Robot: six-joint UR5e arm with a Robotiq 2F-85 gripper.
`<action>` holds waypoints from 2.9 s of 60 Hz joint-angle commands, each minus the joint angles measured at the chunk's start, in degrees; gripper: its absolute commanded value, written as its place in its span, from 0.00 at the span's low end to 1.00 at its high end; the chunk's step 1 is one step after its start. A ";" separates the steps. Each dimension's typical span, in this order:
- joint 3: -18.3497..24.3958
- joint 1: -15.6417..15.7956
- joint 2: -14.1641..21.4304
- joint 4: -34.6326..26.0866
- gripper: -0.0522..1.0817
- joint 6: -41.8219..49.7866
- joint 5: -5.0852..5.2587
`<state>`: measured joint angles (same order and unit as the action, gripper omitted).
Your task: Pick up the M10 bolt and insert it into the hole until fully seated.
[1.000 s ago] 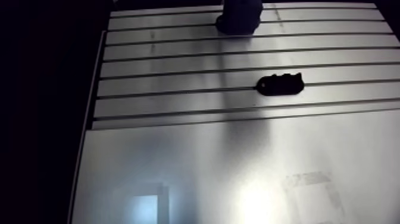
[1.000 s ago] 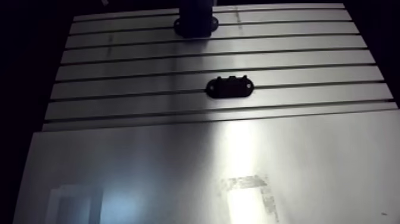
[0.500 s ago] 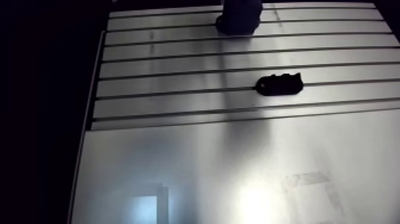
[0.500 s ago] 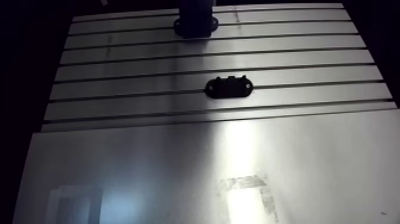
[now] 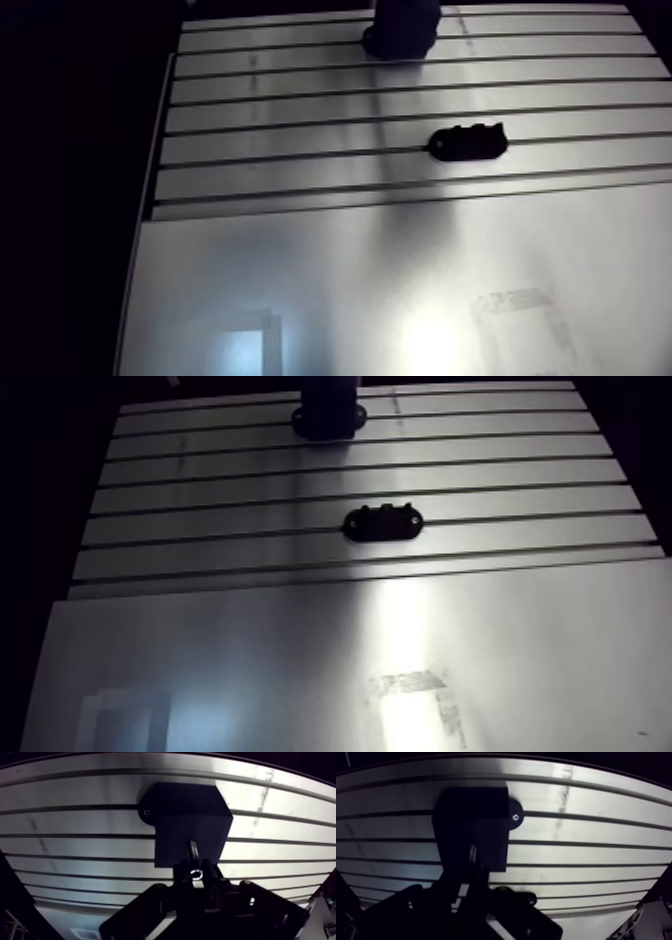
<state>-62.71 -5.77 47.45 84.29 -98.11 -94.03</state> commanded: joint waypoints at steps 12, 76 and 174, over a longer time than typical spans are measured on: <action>-0.78 -0.12 0.13 0.83 0.61 -0.21 -0.06; -6.08 -0.03 12.94 2.50 0.05 -0.71 0.99; -21.23 0.40 34.34 3.73 0.05 -0.81 3.93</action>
<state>-83.47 -5.53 80.60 87.97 -99.08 -90.20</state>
